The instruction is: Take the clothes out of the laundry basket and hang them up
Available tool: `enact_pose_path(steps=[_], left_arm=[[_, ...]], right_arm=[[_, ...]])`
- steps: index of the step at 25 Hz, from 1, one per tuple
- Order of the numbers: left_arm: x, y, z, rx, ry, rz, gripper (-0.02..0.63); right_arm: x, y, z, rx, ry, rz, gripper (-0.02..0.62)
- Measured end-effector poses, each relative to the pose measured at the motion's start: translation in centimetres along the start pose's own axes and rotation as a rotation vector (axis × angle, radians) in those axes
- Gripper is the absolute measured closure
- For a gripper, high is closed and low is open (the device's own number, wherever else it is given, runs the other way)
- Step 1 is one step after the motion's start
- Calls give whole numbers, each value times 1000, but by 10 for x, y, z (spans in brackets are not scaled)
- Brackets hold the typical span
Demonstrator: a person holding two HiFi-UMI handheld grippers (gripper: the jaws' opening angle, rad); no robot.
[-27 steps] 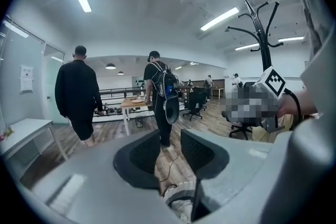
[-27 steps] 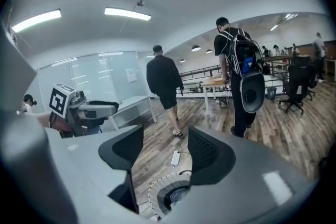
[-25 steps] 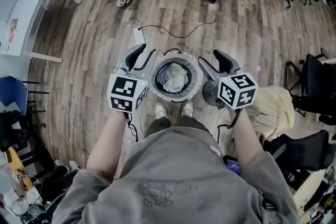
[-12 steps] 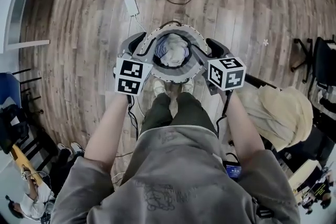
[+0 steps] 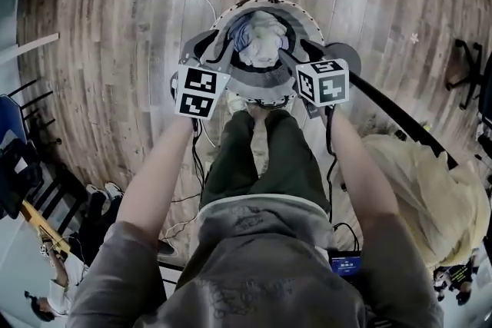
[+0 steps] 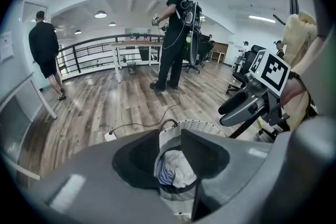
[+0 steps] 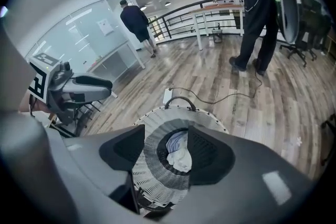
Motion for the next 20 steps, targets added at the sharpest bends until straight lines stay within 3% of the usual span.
enact_pose_path(steps=[5, 11, 20], left_arm=[[-57, 14, -53, -43, 61, 54, 476], [-104, 25, -117, -67, 96, 37, 476], [-187, 41, -208, -87, 169, 95, 472]], right_arm=[[-44, -2, -74, -16, 85, -14, 318], [-95, -15, -153, -31, 151, -20, 318], [-162, -33, -237, -61, 188, -33, 314]])
Point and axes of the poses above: the fingertips, and each gripper's own axes: z backward along the fingers, y to its left, x out of its top, the point moved 2 cm from there along z, backward along the fingers, and after that the axes turned 14 degrees about -x, right-handed, at the moved point
